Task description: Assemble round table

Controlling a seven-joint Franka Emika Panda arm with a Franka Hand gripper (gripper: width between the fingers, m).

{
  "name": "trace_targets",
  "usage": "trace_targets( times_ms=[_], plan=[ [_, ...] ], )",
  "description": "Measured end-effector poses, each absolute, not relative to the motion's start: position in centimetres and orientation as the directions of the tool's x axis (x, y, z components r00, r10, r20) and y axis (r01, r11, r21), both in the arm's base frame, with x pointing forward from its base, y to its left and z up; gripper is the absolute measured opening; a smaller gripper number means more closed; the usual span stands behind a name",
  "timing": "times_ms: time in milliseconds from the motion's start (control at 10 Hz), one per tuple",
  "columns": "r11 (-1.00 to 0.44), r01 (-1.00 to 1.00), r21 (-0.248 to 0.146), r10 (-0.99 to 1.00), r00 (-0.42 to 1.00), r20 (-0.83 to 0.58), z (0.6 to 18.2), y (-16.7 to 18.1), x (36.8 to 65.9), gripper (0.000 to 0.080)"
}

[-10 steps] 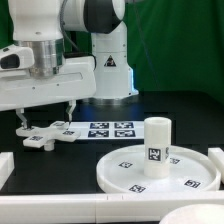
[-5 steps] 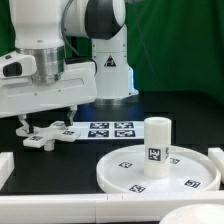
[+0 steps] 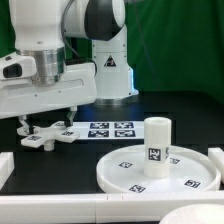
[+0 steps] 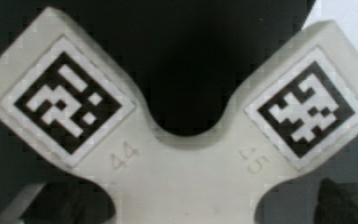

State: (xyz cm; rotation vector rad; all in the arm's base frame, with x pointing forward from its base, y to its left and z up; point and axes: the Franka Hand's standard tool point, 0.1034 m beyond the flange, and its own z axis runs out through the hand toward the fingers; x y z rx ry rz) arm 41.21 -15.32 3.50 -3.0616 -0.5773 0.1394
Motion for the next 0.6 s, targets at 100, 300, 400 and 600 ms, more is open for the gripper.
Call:
trace_targets(
  times_ms=[100,300,400,600],
  plan=[
    [-0.931,0.363,-0.039,0.365,0.927,-0.083,3.49,-15.25,41.28,0.0649],
    [-0.93,0.367,-0.037,0.369,0.926,-0.081,3.57,-15.16,41.54,0.0649],
    [-0.93,0.367,-0.037,0.369,0.926,-0.081,3.56,-15.16,41.52,0.0649],
    [-0.929,0.367,-0.039,0.369,0.925,-0.086,3.31,-15.19,41.35,0.0649]
  ],
)
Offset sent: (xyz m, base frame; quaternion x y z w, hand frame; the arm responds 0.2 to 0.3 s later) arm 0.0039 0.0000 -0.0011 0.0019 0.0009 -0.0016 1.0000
